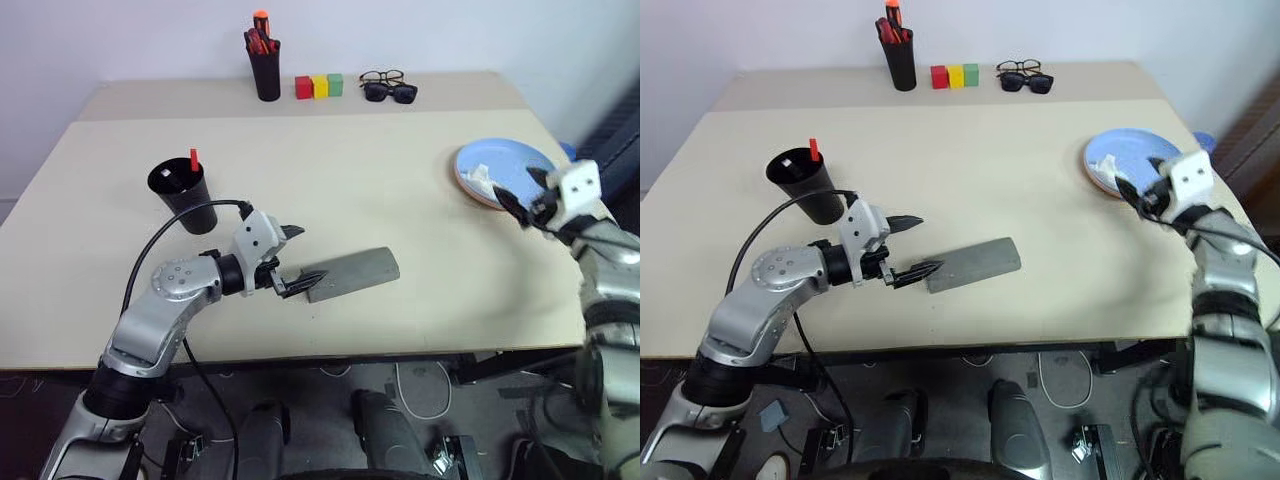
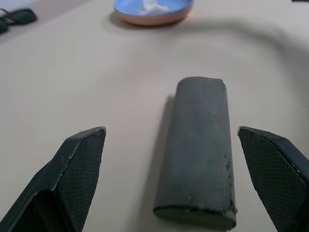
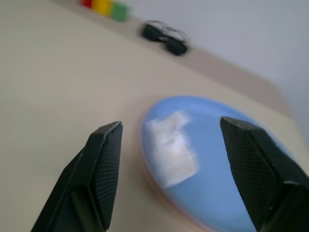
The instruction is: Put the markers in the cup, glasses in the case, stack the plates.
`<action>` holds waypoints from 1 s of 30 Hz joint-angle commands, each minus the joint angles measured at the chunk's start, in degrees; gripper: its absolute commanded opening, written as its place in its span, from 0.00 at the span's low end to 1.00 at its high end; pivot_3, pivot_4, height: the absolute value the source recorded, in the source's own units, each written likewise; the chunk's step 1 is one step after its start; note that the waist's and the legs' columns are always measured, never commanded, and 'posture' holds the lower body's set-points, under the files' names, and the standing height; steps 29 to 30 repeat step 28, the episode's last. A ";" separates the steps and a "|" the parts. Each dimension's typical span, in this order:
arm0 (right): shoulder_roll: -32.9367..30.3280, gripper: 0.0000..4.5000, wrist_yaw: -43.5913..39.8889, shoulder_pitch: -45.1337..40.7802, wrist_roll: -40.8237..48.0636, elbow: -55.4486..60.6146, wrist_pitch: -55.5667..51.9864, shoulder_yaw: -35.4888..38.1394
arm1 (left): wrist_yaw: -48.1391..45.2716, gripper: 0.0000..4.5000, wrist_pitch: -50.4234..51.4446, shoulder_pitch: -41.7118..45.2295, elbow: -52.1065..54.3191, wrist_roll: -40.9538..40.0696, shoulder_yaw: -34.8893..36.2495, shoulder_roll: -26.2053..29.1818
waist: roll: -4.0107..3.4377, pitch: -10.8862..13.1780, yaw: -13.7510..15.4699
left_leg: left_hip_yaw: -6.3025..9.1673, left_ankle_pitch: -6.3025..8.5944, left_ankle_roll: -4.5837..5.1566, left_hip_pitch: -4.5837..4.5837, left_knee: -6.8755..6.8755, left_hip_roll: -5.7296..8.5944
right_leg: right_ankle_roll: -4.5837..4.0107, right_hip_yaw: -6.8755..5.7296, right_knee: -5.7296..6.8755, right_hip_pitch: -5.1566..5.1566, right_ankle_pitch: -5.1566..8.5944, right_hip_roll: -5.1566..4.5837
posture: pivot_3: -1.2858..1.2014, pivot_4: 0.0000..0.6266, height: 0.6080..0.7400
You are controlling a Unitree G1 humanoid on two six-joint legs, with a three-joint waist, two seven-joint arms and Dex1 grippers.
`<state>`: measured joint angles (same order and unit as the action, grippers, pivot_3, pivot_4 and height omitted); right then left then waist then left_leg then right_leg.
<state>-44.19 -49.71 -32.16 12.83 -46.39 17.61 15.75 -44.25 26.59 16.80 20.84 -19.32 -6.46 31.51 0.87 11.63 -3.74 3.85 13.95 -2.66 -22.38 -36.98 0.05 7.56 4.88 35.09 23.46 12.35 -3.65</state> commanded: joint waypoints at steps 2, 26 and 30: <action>-5.26 0.72 -6.71 13.99 9.56 21.28 -10.34 7.01 | -0.65 1.00 -5.53 -2.60 1.49 -1.34 4.41 -0.05 | -0.03 0.00 0.00 | -0.03 0.00 0.01 0.00 -0.04 0.01 | -0.16 0.01 0.00 0.00 0.08 -0.02 | 0.52 0.24 1.00; -2.61 0.72 -7.49 43.57 17.29 38.59 -17.96 23.63 | 5.59 1.00 -22.81 -23.41 -0.38 0.30 15.46 -4.32 | 0.12 -0.10 -0.17 | -0.36 0.06 0.03 0.06 -0.10 -0.03 | -0.07 0.37 -0.19 0.08 0.21 -0.01 | 0.52 0.24 1.00; -2.59 0.72 -7.49 43.62 17.21 38.79 -18.06 23.50 | 4.36 1.00 -22.76 -23.86 0.13 -0.39 15.39 -3.62 | 0.12 -0.09 -0.17 | -0.37 0.06 0.03 0.03 -0.10 -0.02 | -0.07 0.37 -0.23 0.08 0.21 -0.02 | 0.52 0.24 1.00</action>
